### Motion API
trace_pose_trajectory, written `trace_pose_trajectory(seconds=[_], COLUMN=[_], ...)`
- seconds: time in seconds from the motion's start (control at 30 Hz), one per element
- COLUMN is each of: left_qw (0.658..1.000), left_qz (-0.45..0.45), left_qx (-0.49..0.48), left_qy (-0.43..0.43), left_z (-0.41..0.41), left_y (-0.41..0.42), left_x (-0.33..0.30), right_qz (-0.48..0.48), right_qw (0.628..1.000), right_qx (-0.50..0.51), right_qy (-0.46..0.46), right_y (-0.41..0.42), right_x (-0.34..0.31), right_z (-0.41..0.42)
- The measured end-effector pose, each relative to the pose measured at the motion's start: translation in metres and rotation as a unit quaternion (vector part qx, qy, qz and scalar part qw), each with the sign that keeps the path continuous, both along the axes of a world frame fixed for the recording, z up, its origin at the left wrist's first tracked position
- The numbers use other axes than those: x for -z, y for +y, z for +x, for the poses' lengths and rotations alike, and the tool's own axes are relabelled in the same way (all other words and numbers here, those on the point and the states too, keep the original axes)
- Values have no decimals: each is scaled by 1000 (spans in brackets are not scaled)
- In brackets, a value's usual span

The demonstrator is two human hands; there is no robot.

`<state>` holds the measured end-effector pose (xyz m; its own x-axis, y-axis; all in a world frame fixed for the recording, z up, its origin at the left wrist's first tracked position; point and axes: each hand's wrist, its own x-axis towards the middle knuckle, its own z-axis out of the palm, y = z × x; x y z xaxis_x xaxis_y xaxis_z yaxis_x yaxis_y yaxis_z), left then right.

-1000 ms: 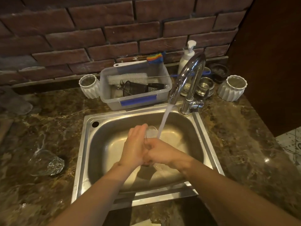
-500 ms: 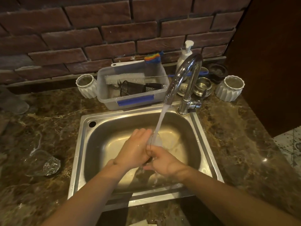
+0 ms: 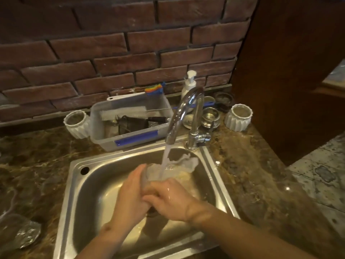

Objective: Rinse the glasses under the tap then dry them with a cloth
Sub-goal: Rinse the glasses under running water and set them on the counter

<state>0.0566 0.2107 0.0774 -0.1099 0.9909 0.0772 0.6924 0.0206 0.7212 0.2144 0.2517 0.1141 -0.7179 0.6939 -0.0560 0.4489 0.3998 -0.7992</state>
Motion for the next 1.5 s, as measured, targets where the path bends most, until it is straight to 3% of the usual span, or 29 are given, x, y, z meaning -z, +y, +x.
trace_pose_trajectory(seconds=[0.07, 0.13, 0.23, 0.33, 0.37, 0.43, 0.5, 0.57, 0.63, 0.7, 0.73, 0.8, 0.83, 0.87, 0.93, 1.0, 1.07, 1.13, 1.17, 1.2, 1.27, 1.3, 1.33, 1.37, 1.4, 1.43, 1.5], left_qw=[996, 972, 924, 930, 946, 982, 973, 973, 982, 991, 987, 960, 940, 918, 872, 839, 813, 791, 815, 862, 959, 977, 981, 977, 956, 912, 772], left_qz=[-28, -109, -239, -193, -151, -41, 60, 94, 64, -37, -98, -205, -250, -279, -285, -243, -204, -184, -154, -98, 50, 88, 90, 40, -53, -164, -348], left_qx=[54, 151, 232, 194, 177, 179, 175, 131, 103, 110, 126, 180, 203, 219, 192, 55, -145, -301, -334, -328, -218, -167, -150, -167, -203, -231, -231], left_qy=[-69, -141, -185, -245, -226, -44, 138, 166, 147, 70, 20, -61, -111, -180, -348, -485, -526, -499, -449, -375, -176, -102, -87, -125, -205, -297, -479], left_z=[-7, -21, -33, -30, -29, -18, -10, -10, -18, -26, -29, -35, -42, -48, -52, -32, -2, 25, 32, 38, 41, 40, 39, 36, 32, 24, 16], left_y=[5, 14, 30, 38, 36, 31, 18, 14, 20, 26, 30, 36, 39, 39, 37, 29, 26, 25, 21, 16, 5, 3, 6, 14, 22, 29, 34], left_x=[-11, -19, -23, -23, -24, -18, -7, 0, -4, -17, -22, -30, -33, -36, -39, -40, -26, -12, -7, -3, 8, 13, 14, 16, 11, 7, -10], right_qz=[-7, 98, 246, 156, 107, -35, -233, -268, -266, -202, -99, 120, 174, 176, 71, -51, -84, -103, -108, -117, -118, -118, -133, -165, -188, -189, -110], right_qw=[997, 979, 940, 977, 989, 997, 953, 934, 938, 972, 993, 986, 973, 970, 994, 996, 981, 966, 953, 935, 902, 899, 897, 897, 904, 919, 962], right_qx=[-62, -138, -192, -95, -48, 70, 145, 143, 89, 13, -22, -98, -129, -142, -73, 57, 158, 223, 266, 316, 396, 401, 395, 371, 335, 289, 203], right_qy=[-47, -113, -142, -113, -88, 4, 130, 190, 203, 122, 53, -54, -81, -86, -37, 46, 68, 77, 93, 110, 127, 134, 151, 175, 188, 190, 145], right_y=[2, 11, 19, 19, 18, 21, 13, 4, -3, -2, 2, 14, 18, 22, 25, 21, 10, -3, -9, -10, -6, -5, -6, -10, -15, -19, -24], right_x=[-9, -14, 0, 18, 20, 16, 8, 4, 8, 14, 16, 20, 18, 17, 4, -3, -4, 3, 8, 13, 18, 20, 22, 22, 21, 21, 19], right_z=[8, 20, 19, 7, 3, 3, -8, -17, -16, -5, 1, 8, 8, 5, -2, -11, -23, -34, -37, -38, -33, -29, -26, -24, -23, -22, -16])
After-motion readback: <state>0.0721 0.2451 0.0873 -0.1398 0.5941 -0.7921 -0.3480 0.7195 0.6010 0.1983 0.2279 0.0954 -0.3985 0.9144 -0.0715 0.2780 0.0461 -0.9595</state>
